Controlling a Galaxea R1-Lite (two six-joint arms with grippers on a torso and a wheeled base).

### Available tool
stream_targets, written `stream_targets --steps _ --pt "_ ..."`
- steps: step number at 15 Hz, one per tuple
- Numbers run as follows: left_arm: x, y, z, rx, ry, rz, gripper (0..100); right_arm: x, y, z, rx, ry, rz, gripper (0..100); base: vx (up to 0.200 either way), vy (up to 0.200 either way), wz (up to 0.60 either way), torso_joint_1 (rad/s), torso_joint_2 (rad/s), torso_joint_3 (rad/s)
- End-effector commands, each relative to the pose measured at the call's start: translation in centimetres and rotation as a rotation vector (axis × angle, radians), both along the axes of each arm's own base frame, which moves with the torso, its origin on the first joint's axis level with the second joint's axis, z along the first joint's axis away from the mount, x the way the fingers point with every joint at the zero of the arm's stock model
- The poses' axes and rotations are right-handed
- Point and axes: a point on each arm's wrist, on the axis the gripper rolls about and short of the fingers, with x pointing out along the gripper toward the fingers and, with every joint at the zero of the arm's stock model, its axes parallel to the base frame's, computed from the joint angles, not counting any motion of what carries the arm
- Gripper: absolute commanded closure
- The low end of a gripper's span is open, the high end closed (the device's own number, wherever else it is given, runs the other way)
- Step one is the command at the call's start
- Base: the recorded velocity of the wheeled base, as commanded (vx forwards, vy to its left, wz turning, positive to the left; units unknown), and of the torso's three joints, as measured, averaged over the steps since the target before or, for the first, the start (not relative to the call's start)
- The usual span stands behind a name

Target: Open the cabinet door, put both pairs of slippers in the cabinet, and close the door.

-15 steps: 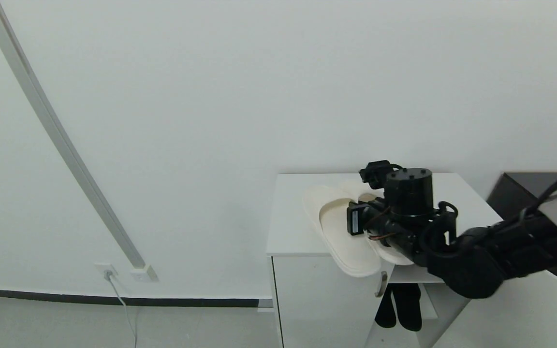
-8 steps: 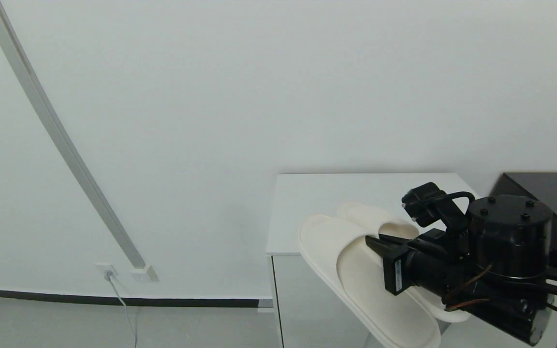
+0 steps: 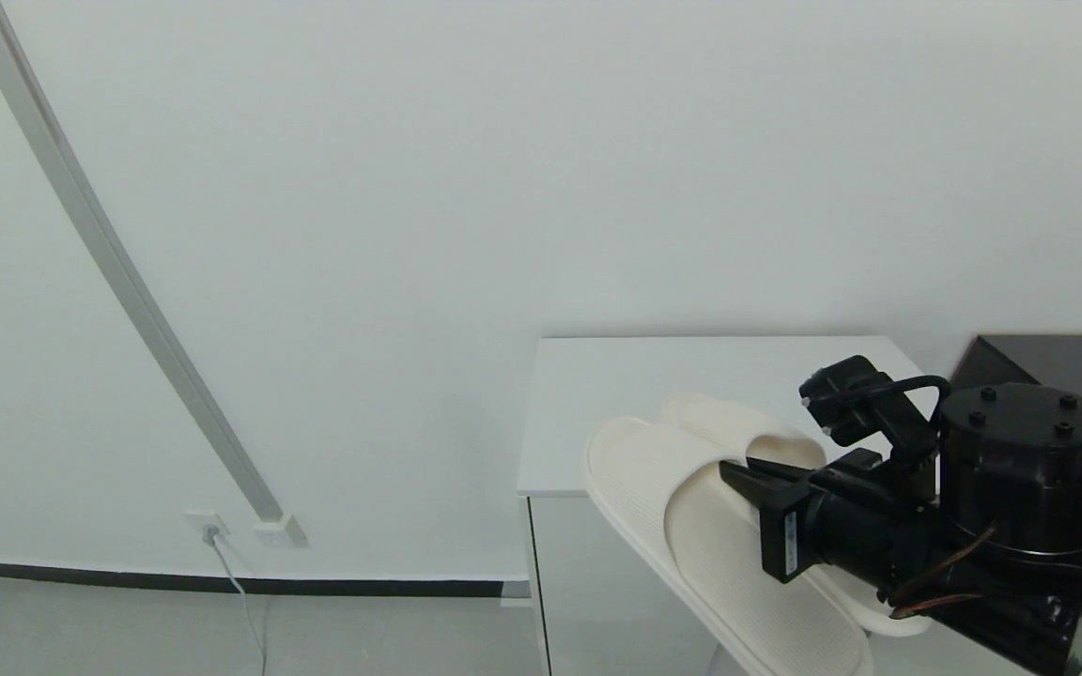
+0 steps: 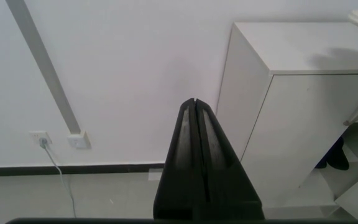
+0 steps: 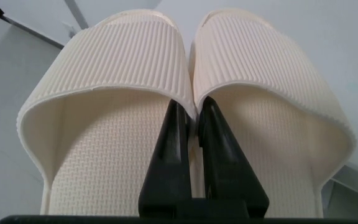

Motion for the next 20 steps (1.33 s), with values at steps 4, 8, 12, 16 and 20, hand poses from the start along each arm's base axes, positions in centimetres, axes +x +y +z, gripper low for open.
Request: stream_targets --steps 4,8,12,16,20 --pt "0.01 0.0 0.0 -0.001 0.002 0.0 100 -0.05 0.1 -0.14 -0.004 0.004 0.004 100 -0.2 0.0 0.0 0.007 0.0 0.002" --pt "0.01 0.0 -0.05 -0.001 0.002 0.0 100 -0.15 0.11 -0.18 -0.005 0.005 0.007 100 -0.15 0.0 0.0 -0.003 0.0 -0.001" --pt "0.01 0.0 0.0 -0.001 0.002 0.0 100 -0.2 0.12 -0.41 -0.013 0.011 0.009 100 0.0 0.0 0.0 0.0 0.0 0.0" --pt "0.0 0.0 0.0 -0.001 0.0 0.001 100 -0.62 0.46 -0.47 -0.025 0.002 -0.004 100 0.0 0.0 0.0 0.0 0.0 0.0" --pt "0.01 0.0 0.0 -0.001 0.002 0.001 100 -0.54 0.53 -0.61 -0.026 0.006 -0.006 100 0.0 0.0 0.0 0.0 0.0 0.0"
